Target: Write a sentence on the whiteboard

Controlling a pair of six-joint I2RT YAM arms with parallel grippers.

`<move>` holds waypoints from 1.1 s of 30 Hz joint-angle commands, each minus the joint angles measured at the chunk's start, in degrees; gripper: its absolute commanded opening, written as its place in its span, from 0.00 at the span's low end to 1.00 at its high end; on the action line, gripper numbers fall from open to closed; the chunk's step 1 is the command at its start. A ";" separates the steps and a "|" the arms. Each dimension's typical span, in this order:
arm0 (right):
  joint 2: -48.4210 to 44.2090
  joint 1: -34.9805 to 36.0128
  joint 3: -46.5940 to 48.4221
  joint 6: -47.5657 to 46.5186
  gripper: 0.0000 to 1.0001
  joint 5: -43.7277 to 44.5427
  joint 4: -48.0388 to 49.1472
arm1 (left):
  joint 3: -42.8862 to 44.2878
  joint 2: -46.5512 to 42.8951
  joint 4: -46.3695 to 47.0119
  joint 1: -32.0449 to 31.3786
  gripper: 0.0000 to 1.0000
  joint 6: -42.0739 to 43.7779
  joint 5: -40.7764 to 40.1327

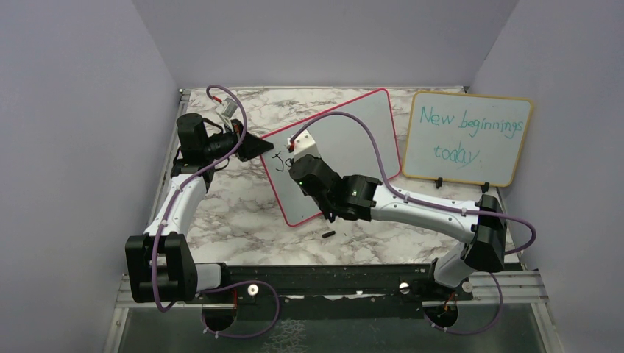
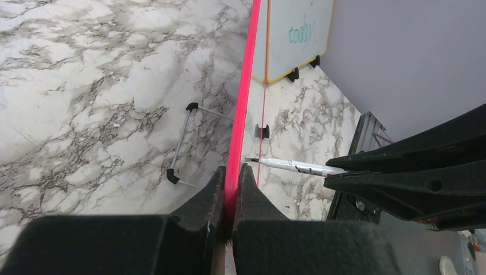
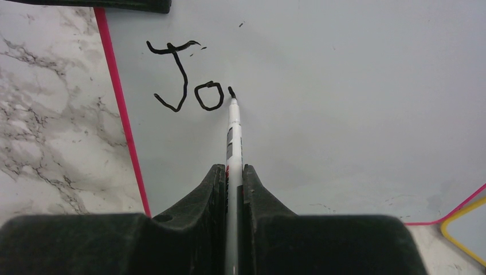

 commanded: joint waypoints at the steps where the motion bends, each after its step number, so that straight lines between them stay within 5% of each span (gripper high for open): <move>1: -0.40 -0.50 -1.42 1.71 0.01 1.63 -2.34 | -0.64 0.97 -4.17 -0.55 0.00 5.27 -5.68; 33: -4.88 -0.96 -3.17 -0.16 0.01 0.48 2.26 | -0.59 1.41 -4.40 -0.55 0.00 5.20 -5.97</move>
